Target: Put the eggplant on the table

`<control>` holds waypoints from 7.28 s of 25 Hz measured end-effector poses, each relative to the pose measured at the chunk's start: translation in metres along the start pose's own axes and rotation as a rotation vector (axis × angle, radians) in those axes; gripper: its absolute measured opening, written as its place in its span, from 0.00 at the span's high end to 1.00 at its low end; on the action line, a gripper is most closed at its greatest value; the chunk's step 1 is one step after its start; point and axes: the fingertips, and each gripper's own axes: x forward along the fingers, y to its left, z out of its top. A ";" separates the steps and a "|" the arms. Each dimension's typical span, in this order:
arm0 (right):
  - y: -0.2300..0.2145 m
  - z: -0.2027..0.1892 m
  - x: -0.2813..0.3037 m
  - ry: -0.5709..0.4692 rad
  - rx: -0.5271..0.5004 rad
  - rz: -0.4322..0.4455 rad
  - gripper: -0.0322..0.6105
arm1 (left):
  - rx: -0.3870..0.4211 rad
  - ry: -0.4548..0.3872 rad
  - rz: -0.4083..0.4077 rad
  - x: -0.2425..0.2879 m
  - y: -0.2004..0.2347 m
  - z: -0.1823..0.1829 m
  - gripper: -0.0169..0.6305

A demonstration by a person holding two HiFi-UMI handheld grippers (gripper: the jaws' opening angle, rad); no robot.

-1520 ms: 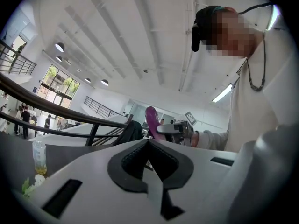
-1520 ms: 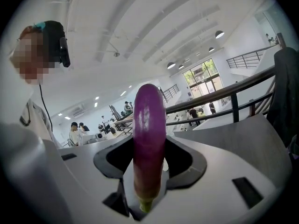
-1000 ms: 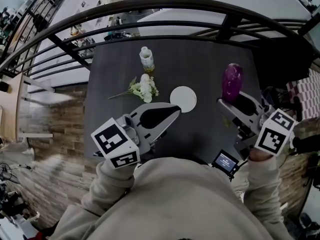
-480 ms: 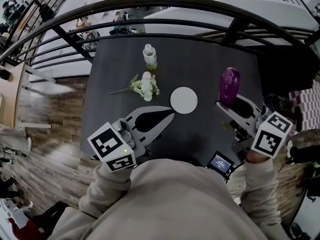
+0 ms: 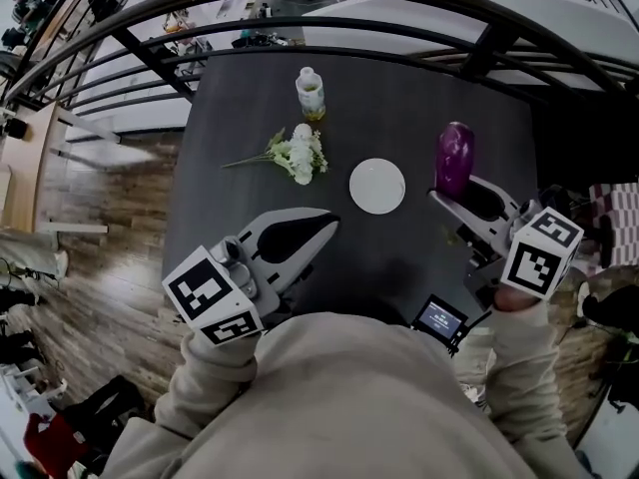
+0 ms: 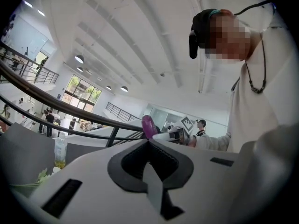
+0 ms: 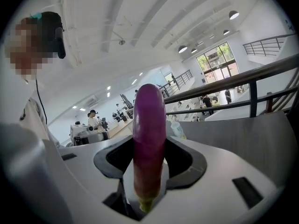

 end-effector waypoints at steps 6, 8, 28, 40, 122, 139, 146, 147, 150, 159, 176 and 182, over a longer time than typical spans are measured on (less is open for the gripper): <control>0.003 -0.005 0.007 0.039 0.010 0.029 0.63 | -0.008 -0.004 0.003 -0.009 -0.010 0.001 0.96; 0.000 -0.011 0.012 0.052 0.014 0.036 0.63 | -0.018 0.000 0.018 -0.011 -0.006 -0.005 0.96; -0.037 -0.056 0.061 0.164 0.017 0.033 0.63 | -0.094 0.032 0.072 -0.027 0.020 -0.048 0.96; -0.056 -0.080 0.083 0.231 0.024 0.018 0.63 | -0.141 0.032 0.129 -0.043 0.028 -0.062 0.96; -0.240 -0.265 0.188 0.841 -0.178 -0.324 0.63 | -0.337 -0.006 0.337 -0.102 0.055 -0.128 0.96; -0.239 -0.250 0.186 0.811 -0.260 -0.358 0.51 | -0.333 0.004 0.309 -0.096 0.055 -0.126 0.96; -0.246 -0.242 0.178 0.762 -0.215 -0.372 0.50 | -0.331 0.015 0.301 -0.094 0.054 -0.128 0.96; -0.246 -0.240 0.177 0.759 -0.216 -0.378 0.50 | -0.329 0.016 0.298 -0.094 0.054 -0.127 0.96; -0.244 -0.230 0.173 0.746 -0.230 -0.391 0.50 | -0.318 0.021 0.288 -0.094 0.052 -0.125 0.96; -0.208 -0.172 0.137 0.576 -0.200 -0.380 0.51 | -0.248 0.080 0.243 -0.073 0.047 -0.110 0.96; -0.005 0.021 -0.056 -0.218 -0.182 0.032 0.86 | 0.020 0.075 -0.078 0.017 -0.018 -0.035 0.96; 0.054 0.041 -0.127 -0.411 -0.296 0.060 0.92 | 0.063 0.026 -0.168 0.041 -0.047 -0.016 0.96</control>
